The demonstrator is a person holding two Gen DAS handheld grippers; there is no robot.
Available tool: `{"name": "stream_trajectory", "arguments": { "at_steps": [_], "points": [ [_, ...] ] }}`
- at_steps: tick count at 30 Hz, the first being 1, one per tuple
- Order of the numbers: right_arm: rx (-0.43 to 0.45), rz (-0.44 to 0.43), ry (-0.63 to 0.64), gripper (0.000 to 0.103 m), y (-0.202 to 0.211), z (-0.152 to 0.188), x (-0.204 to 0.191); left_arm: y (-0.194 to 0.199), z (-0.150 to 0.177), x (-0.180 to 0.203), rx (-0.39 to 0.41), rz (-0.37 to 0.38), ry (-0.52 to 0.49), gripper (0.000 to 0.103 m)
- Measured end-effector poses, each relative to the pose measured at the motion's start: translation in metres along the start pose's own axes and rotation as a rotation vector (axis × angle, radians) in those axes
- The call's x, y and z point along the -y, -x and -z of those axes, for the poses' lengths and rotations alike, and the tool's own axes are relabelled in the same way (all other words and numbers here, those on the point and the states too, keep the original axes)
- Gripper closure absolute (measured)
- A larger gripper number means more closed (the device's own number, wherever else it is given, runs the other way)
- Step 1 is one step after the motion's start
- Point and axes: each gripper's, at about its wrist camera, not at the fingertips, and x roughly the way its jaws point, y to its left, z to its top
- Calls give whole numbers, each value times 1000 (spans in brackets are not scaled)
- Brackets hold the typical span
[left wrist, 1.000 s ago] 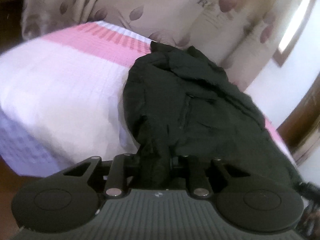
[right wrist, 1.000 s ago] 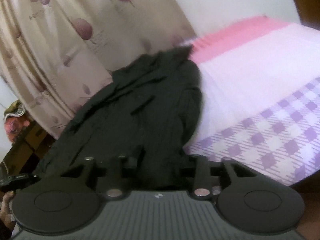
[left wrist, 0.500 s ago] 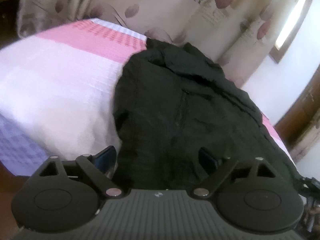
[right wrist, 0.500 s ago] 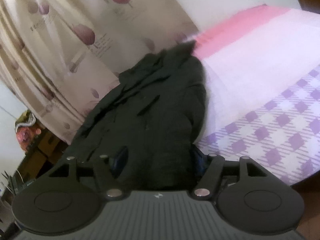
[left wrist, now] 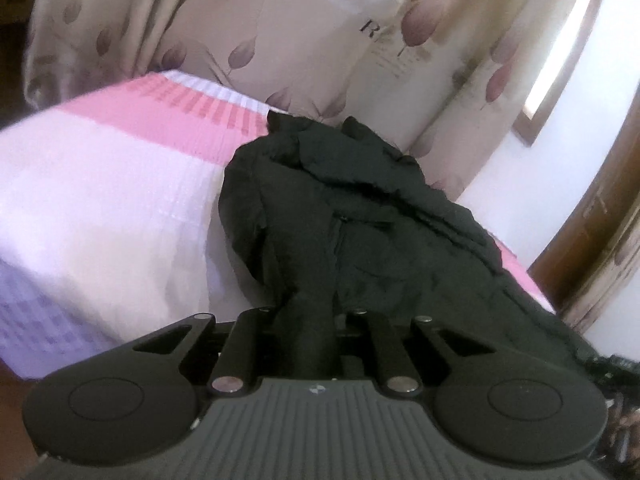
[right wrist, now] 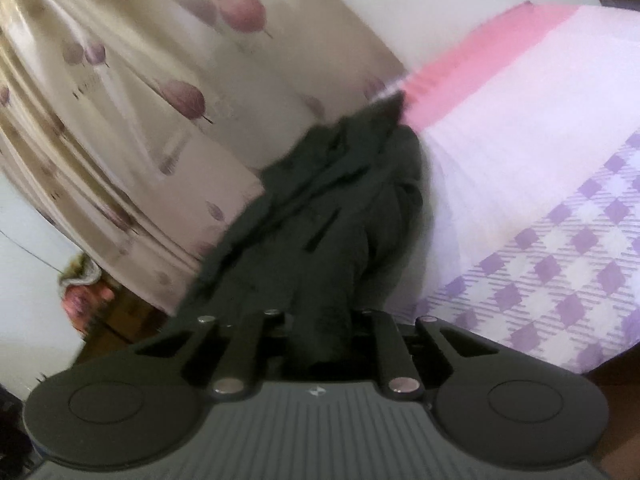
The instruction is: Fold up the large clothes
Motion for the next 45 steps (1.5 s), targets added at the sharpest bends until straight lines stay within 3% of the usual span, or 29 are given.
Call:
{"name": "stream_trajectory", "arguments": {
  "at_steps": [3,8,13,14,15,17,22,23,24,26,28,30,32,34,39,45],
  "points": [
    [-7,-8,21,91,4,0,-4,-1,0,7,-21,-33,-60,90],
    [-45,50,71,91,-5,3,1,-9,-2,10,-50,-87,-90,87],
    [-71,97,133,81,-11,2,-6,-19,2,17,-73,-163,-137,77],
    [-71,101,130,67,-11,1,-5,-20,2,17,-72,-169,-137,75],
    [-70,102,123,45,-13,1,-5,-21,2,16,-72,-175,-139,73],
    [-65,90,108,19,-16,1,-4,-24,2,18,-73,-194,-161,68],
    [-88,78,148,21,-30,7,-11,-29,4,28,-78,-241,-214,59],
    [-91,80,159,31,-32,9,-12,-31,5,30,-78,-249,-225,58],
    [-96,87,166,47,-35,9,-13,-32,6,32,-78,-255,-237,58],
    [-112,113,176,65,-39,10,-13,-33,6,35,-77,-265,-259,58],
    [-108,122,169,74,-39,8,-10,-33,7,36,-76,-270,-268,59],
    [-104,119,161,81,-37,7,-7,-33,7,36,-72,-268,-267,68],
    [-95,105,145,83,-35,7,-5,-32,7,36,-74,-257,-264,81],
    [-91,91,129,84,-33,7,-3,-31,7,40,-71,-265,-278,84],
    [-74,45,67,87,-26,5,3,-25,7,47,-56,-279,-313,88],
    [-54,-21,4,88,-10,-1,5,-4,1,42,-41,-214,-221,90]
  ]
}}
